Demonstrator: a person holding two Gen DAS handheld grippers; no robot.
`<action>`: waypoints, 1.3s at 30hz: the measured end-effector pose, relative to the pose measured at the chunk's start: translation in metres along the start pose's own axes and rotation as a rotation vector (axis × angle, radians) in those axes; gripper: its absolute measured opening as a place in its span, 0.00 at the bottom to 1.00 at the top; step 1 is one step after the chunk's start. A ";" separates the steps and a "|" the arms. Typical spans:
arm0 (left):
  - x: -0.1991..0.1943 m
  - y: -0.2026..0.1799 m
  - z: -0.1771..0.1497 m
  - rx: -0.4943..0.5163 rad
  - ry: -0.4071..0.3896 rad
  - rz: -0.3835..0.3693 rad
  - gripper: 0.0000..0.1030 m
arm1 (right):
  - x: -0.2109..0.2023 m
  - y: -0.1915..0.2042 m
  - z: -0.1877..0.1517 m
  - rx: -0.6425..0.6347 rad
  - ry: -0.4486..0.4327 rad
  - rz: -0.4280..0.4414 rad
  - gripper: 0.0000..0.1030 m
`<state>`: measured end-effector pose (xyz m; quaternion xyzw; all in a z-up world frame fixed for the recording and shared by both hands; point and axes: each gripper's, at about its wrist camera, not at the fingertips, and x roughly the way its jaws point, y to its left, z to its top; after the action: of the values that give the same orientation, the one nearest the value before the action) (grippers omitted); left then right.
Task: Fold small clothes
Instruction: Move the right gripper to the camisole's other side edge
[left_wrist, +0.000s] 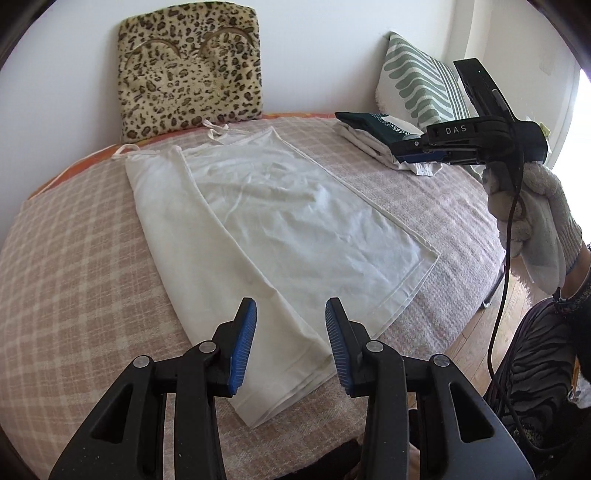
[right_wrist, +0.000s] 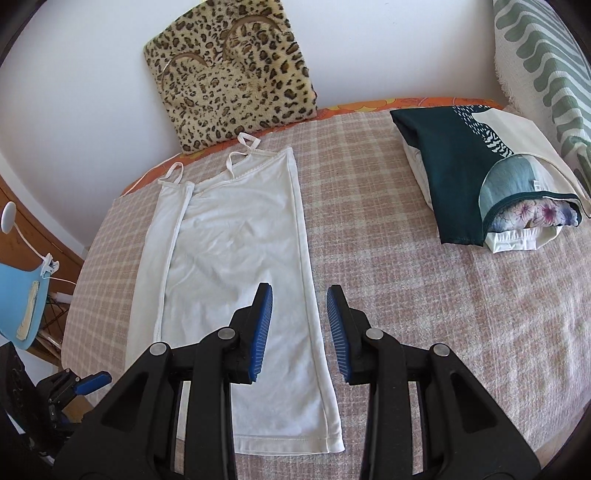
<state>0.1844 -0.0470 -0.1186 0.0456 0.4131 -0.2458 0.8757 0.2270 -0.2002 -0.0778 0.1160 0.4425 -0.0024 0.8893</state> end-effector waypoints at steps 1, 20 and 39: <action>0.001 0.000 0.004 -0.004 -0.002 -0.004 0.36 | -0.002 -0.005 -0.006 0.004 0.001 -0.009 0.32; 0.074 0.010 0.135 -0.005 0.095 -0.080 0.36 | -0.013 -0.050 -0.092 0.136 0.102 0.001 0.32; 0.246 0.034 0.272 -0.184 0.213 0.049 0.44 | 0.009 -0.039 -0.088 0.104 0.147 -0.002 0.44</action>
<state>0.5232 -0.1902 -0.1284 0.0009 0.5231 -0.1792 0.8332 0.1590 -0.2185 -0.1446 0.1612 0.5061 -0.0177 0.8471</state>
